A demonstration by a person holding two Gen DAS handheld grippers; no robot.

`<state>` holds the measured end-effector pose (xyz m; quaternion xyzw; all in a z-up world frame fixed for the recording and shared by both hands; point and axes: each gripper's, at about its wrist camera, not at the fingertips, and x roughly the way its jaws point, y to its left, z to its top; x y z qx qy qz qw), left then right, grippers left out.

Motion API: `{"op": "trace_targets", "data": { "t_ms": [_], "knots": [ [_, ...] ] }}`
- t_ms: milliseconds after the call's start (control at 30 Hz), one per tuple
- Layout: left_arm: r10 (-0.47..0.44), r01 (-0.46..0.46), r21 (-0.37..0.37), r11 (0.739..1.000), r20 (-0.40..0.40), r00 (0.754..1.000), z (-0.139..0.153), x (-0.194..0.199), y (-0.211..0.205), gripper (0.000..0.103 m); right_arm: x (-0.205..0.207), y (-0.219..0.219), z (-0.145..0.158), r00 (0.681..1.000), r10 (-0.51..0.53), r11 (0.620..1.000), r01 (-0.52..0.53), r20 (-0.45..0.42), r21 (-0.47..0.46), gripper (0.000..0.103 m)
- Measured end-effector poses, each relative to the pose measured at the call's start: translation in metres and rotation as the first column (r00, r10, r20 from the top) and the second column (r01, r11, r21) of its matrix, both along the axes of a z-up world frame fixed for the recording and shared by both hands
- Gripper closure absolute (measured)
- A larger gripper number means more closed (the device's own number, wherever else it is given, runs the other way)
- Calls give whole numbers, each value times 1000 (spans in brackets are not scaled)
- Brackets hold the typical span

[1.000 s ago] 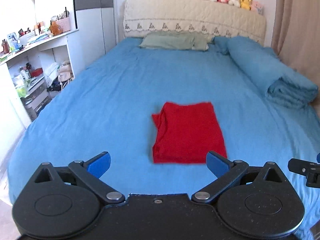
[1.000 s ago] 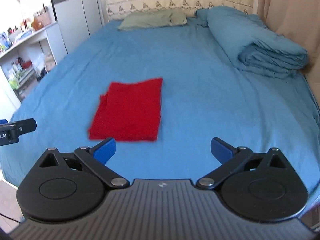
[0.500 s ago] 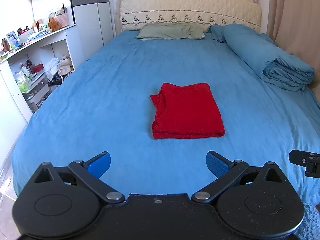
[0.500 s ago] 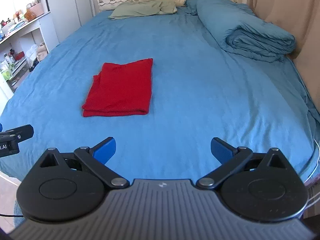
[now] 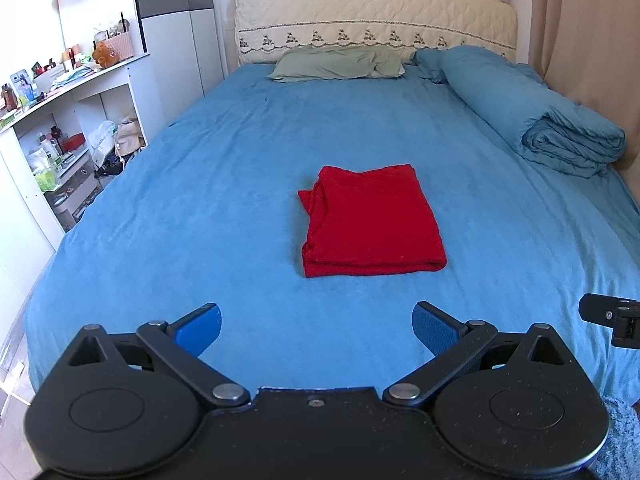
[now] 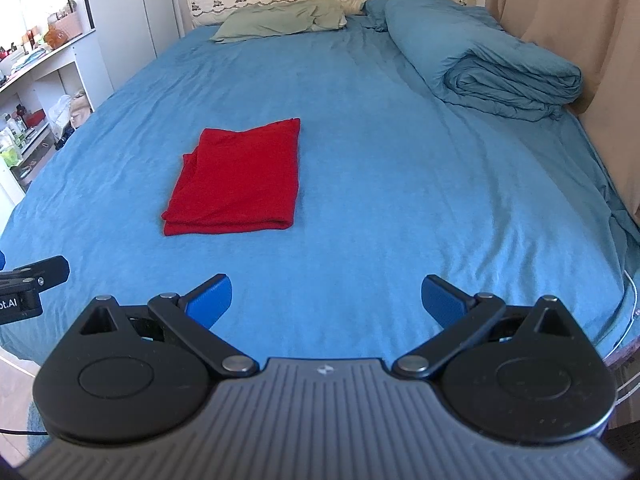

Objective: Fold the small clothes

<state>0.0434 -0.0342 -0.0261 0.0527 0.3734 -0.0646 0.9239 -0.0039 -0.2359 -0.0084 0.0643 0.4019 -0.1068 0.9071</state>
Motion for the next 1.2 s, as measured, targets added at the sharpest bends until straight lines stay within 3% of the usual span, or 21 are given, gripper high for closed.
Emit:
{"op": "trace_targets", "data": {
  "t_ms": [1200],
  "knots": [
    [-14, 15, -18, 1000, 28, 1000, 6, -5, -2, 0, 2, -1, 4, 1000, 8, 1000, -8, 6, -2, 0]
  ]
}}
